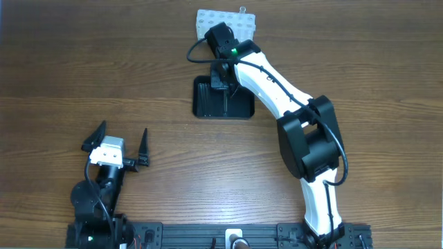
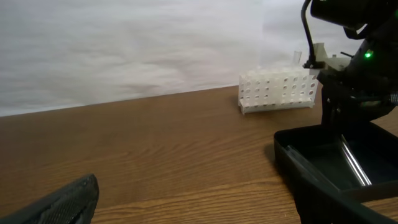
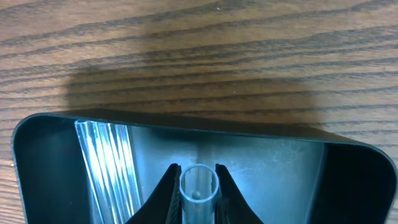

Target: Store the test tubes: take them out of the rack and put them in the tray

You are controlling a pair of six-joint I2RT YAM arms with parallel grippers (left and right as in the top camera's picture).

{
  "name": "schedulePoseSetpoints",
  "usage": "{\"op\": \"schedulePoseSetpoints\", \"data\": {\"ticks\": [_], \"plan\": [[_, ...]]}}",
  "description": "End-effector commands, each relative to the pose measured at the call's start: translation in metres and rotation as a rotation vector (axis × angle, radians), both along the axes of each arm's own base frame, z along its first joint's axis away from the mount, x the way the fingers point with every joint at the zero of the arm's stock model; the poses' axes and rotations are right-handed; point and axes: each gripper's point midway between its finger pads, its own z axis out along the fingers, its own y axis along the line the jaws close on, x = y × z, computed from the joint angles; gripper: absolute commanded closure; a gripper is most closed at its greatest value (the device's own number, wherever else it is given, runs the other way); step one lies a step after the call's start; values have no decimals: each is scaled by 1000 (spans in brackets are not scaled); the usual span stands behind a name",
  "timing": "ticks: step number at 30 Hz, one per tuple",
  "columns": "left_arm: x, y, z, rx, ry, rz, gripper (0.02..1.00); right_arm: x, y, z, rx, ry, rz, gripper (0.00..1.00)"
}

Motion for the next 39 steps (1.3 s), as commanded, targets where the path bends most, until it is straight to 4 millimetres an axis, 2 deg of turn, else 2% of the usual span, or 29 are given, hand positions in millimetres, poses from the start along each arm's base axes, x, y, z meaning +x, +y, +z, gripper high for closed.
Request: {"op": "schedulePoseSetpoints", "data": {"ticks": [1,7,17,18,21,24,27,29,33,36,39], "plan": [[0,0,-1,10,-2,-4,18,2,-2,-9,-36,-4,-8,890],[0,0,-1,10,-2,-4,18,2,-3,-14,-49,-1,-11,871],[0,0,-1,10,-2,-4,18,2,-3,-15,-49,1,-11,741],[0,0,-1,10,-2,-4,18,2,-3,-14,-44,1,-10,691],[0,0,-1,10,-2,-4,18,2,-5,-4,-36,-9,-14,678],[0,0,-1,10,-2,-4,20,5,-4,25,-15,-62,8,676],[0,0,-1,10,-2,-4,18,11,-5,74,8,-176,36,684],[0,0,-1,10,-2,-4,18,21,-14,115,-2,-297,29,678],[0,0,-1,10,-2,-4,20,43,-36,175,-60,-514,-9,671],[0,0,-1,10,-2,-4,18,66,-48,198,-103,-644,-42,654],[0,0,-1,10,-2,-4,18,90,-52,200,-126,-720,-38,601]]}}
